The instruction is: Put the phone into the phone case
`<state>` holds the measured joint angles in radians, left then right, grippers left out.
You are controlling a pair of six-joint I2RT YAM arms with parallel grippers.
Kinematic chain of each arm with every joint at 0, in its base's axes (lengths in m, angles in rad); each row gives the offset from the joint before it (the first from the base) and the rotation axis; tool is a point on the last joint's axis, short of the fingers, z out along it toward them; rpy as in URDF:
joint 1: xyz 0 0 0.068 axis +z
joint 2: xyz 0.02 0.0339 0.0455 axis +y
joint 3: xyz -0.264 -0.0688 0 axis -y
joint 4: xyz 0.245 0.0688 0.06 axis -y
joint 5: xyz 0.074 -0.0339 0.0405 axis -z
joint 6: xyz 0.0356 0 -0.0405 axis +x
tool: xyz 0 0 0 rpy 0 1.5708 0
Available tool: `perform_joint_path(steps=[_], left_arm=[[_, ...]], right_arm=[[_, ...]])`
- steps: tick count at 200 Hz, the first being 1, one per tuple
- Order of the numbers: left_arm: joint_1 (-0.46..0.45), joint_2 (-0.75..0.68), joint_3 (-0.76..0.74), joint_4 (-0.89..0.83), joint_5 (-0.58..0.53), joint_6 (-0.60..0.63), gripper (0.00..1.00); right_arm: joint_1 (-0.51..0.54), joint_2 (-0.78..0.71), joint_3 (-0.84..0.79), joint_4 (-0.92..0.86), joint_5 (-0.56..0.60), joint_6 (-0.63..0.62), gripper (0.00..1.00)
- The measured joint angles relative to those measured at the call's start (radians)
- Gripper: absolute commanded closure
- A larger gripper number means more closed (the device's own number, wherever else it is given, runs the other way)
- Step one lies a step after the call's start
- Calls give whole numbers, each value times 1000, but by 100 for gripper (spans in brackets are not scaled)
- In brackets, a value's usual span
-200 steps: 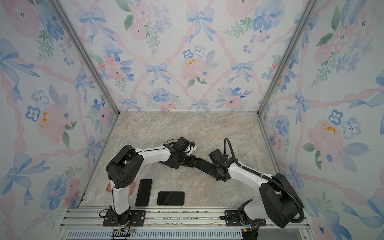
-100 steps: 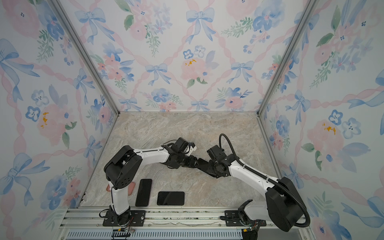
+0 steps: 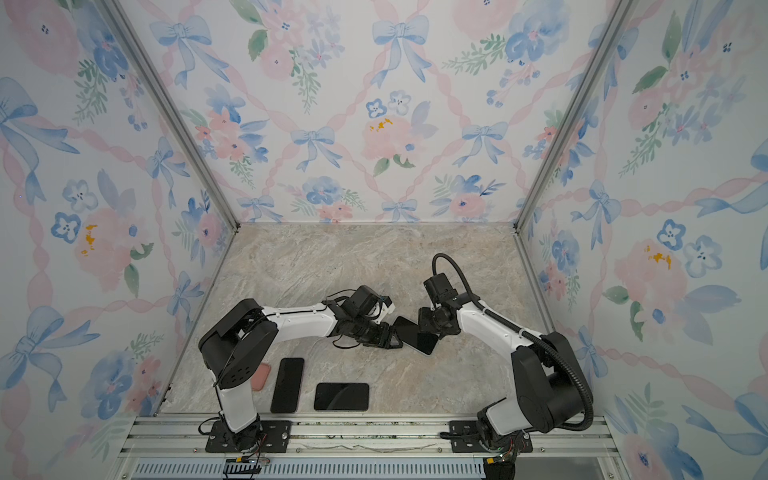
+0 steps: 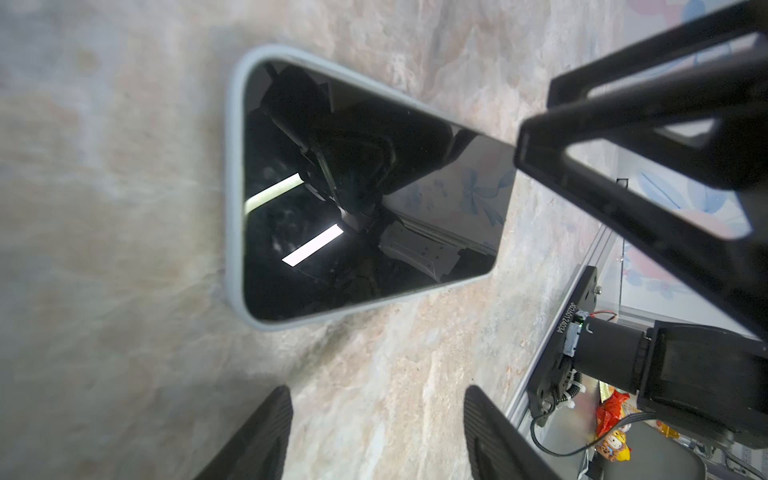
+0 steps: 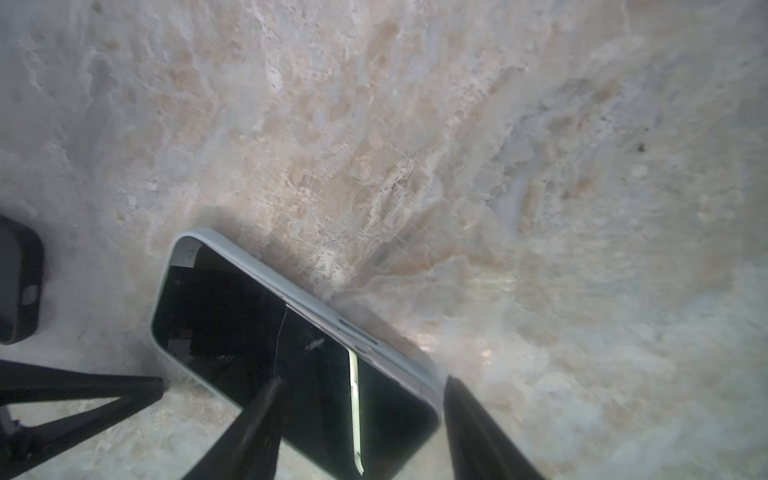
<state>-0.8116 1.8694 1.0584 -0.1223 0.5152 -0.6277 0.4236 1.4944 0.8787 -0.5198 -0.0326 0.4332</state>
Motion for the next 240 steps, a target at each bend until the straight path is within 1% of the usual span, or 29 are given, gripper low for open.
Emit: perform_joint_path(steps=[37,57,109,142,168,192,217,229,240], left_arm=[[0,30,24,22,26,-6,33],[1,52,45,31,36,-5,34],[3,109,113,39,63,-5,35],[13,144,154,39,77,-5,38],[21,167,183,38,87,-3,40],[21,176,193,40,89,-2,41],[25,171,172,63,93,-2,41],[27,152,143,74,99,-3,42],[30,130,112,73,102,-6,45]], right_arm=[[-25,50,-16,53,-78,-50,34],[-26,59,-31,69,-114,-60,37],[-15,54,-72,114,-146,-55,43],[27,36,-90,112,-146,-17,46],[43,16,-109,106,-142,36,53],[43,-5,-117,81,-140,81,54],[42,-56,-117,32,-129,102,54],[41,-103,-117,5,-120,116,54],[41,-157,-122,-10,-113,130,57]])
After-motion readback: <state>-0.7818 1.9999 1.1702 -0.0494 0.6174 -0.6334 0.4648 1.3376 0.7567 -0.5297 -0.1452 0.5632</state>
